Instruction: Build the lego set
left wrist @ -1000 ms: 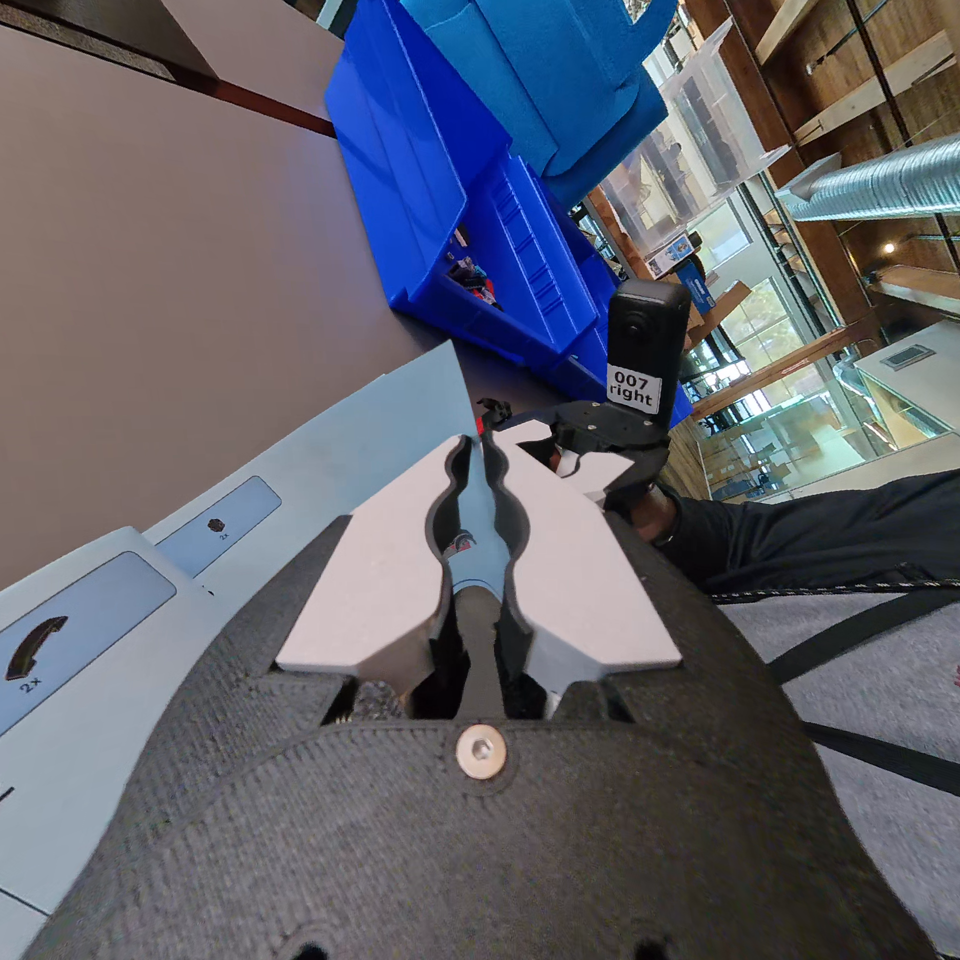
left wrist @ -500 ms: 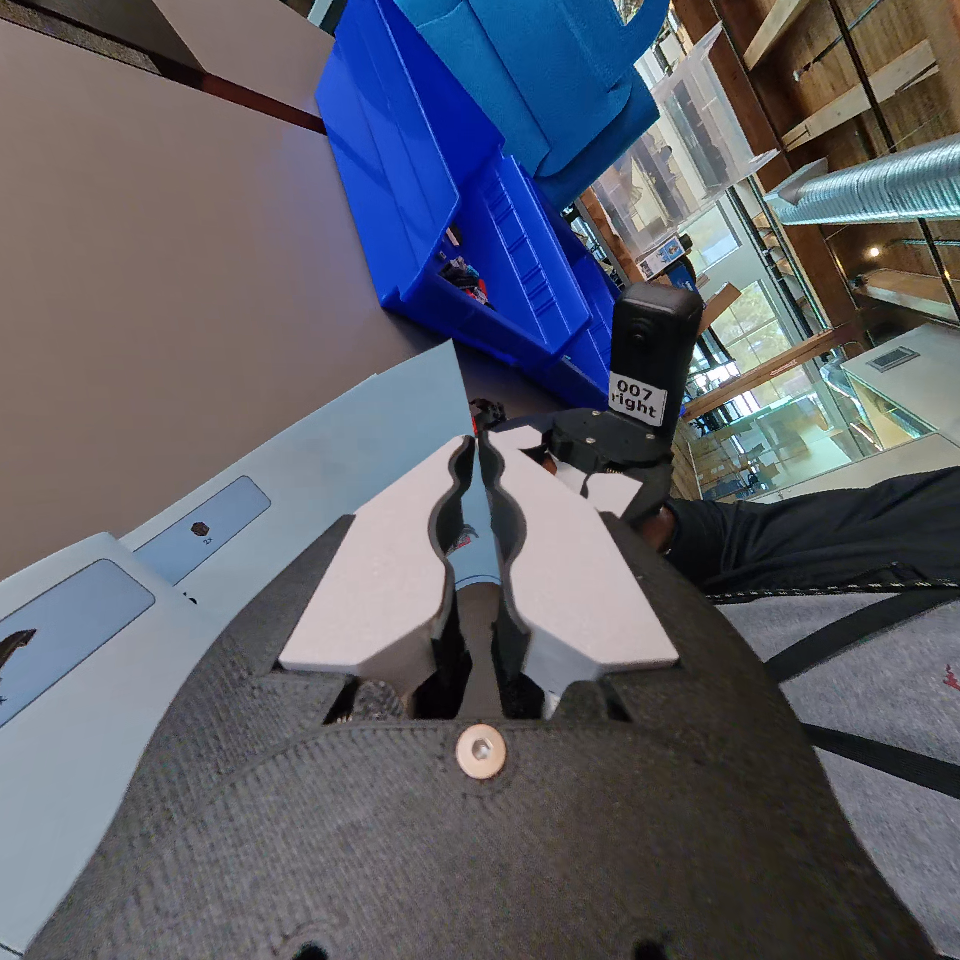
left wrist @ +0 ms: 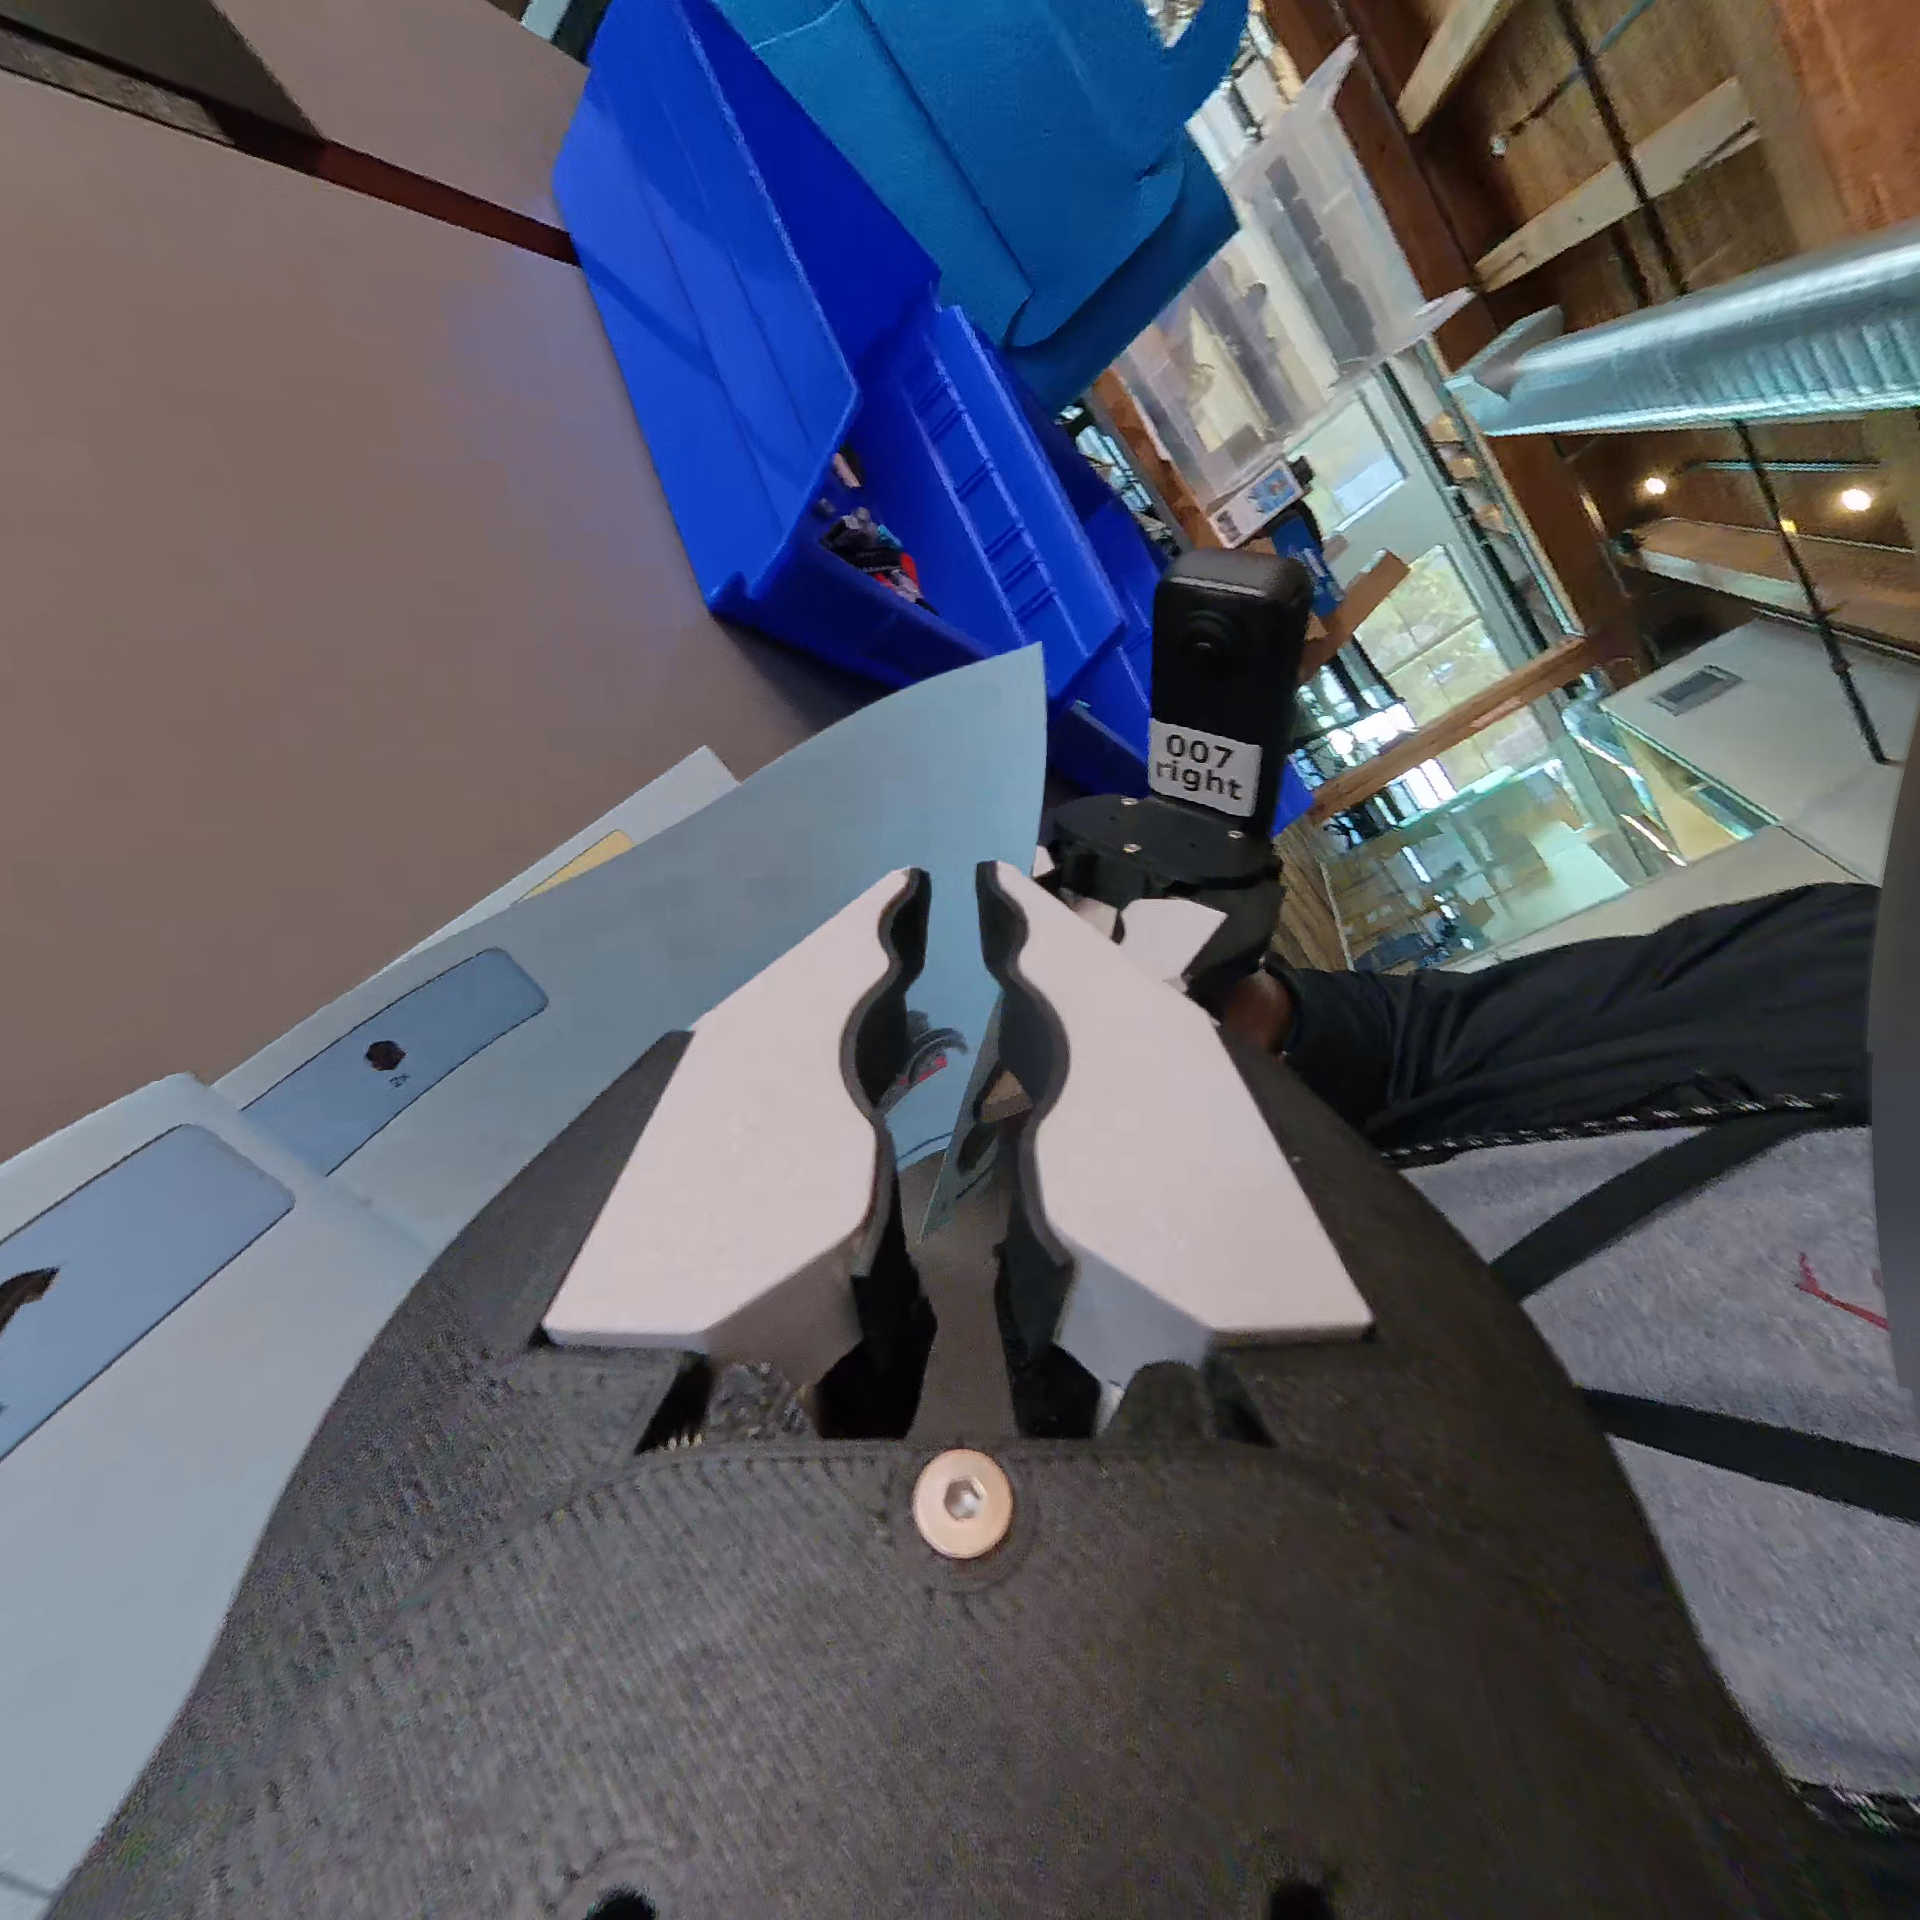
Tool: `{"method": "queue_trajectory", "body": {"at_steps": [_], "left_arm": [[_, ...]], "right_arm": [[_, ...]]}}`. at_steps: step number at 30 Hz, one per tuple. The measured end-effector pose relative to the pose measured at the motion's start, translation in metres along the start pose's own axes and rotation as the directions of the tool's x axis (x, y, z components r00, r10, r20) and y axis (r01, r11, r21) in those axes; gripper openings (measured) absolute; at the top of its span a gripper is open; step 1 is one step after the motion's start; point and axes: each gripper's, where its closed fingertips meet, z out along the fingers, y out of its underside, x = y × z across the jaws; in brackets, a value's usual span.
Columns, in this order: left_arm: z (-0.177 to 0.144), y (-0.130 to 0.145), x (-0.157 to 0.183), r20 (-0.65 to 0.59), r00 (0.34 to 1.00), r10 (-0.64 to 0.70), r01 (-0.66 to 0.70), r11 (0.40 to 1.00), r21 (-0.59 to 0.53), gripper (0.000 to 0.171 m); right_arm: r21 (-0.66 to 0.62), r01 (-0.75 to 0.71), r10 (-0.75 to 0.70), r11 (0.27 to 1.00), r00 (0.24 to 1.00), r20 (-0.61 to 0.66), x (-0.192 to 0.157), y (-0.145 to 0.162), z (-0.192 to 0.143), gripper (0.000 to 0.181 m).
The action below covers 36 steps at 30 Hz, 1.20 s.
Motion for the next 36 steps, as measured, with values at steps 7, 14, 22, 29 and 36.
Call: {"method": "queue_trajectory", "body": {"at_steps": [7,14,22,29,36], "left_arm": [[-0.001,0.002,0.019,-0.122,0.992,0.011,-0.013,1.000,-0.013,0.012],[-0.004,-0.001,0.028,-0.191,0.982,-0.001,0.001,1.000,0.000,0.016],[-0.002,0.002,0.028,-0.186,0.982,0.013,-0.014,1.000,-0.002,0.000],[-0.001,-0.005,0.018,-0.139,0.990,-0.021,0.027,0.999,0.044,0.000],[0.001,-0.006,0.017,-0.127,0.991,-0.029,0.036,0.998,0.055,0.000]], "right_arm": [[0.004,-0.017,0.017,1.000,0.996,0.089,-0.011,-0.004,-0.002,0.050],[0.006,-0.042,0.041,0.999,0.988,0.152,-0.017,-0.006,-0.005,0.052],[0.003,-0.025,0.024,1.000,0.986,0.162,-0.019,-0.007,-0.006,0.056],[0.038,0.150,-0.149,0.988,0.988,-0.028,-0.010,-0.014,-0.012,0.079],[0.011,0.217,-0.215,0.976,0.973,-0.077,-0.013,-0.008,-0.007,0.086]]}}
